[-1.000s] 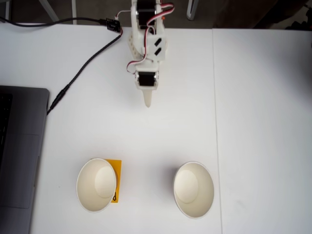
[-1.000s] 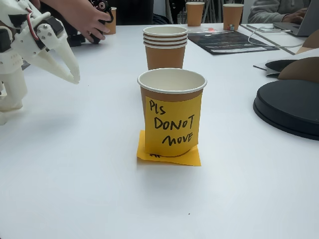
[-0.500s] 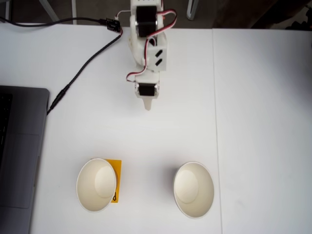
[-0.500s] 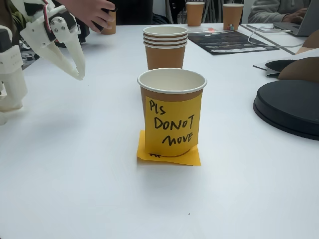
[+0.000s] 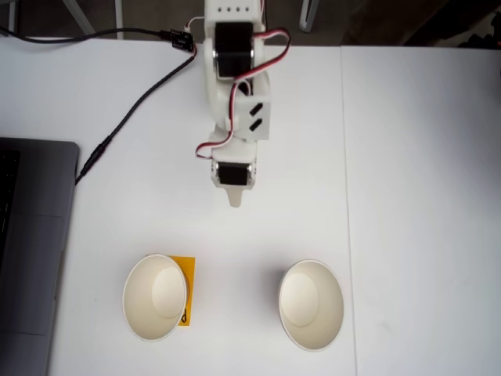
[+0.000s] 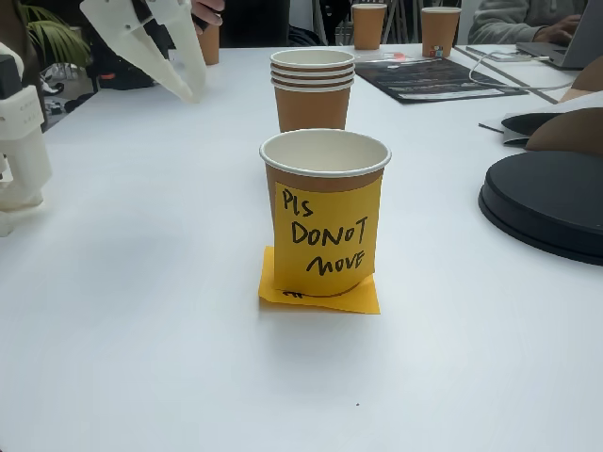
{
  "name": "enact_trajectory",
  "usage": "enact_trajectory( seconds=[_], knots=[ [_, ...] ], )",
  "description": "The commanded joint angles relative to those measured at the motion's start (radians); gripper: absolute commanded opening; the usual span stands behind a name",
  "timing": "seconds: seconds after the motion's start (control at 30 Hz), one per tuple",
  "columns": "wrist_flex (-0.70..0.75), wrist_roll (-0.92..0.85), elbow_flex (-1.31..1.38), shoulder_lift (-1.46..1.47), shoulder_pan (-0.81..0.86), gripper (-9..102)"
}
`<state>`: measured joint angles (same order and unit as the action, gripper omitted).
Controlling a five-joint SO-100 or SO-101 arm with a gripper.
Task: Pickup cup and make a pile of cup.
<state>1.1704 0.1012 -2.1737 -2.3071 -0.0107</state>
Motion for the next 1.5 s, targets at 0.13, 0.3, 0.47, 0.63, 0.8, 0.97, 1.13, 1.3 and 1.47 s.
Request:
enact_trajectory(
  seconds=[0.13, 0.3, 0.47, 0.63, 0.8, 0.97, 1.13, 1.3, 1.47],
  knots=[
    [-0.008, -0.008, 0.276, 0.130, 0.066, -6],
    [-0.008, -0.009, 0.360, 0.184, 0.106, -5],
    [-0.006, -0.009, 0.397, 0.227, 0.161, 3],
    [-0.006, -0.009, 0.428, 0.258, 0.224, 12],
    [0.005, -0.009, 0.483, 0.311, 0.279, 19],
    [0.110, -0.003, 0.574, 0.371, 0.299, 22],
    [0.222, 0.005, 0.660, 0.428, 0.314, 23],
    [0.272, -0.002, 0.729, 0.482, 0.318, 23],
    [0.275, -0.008, 0.788, 0.534, 0.318, 23]
  ],
)
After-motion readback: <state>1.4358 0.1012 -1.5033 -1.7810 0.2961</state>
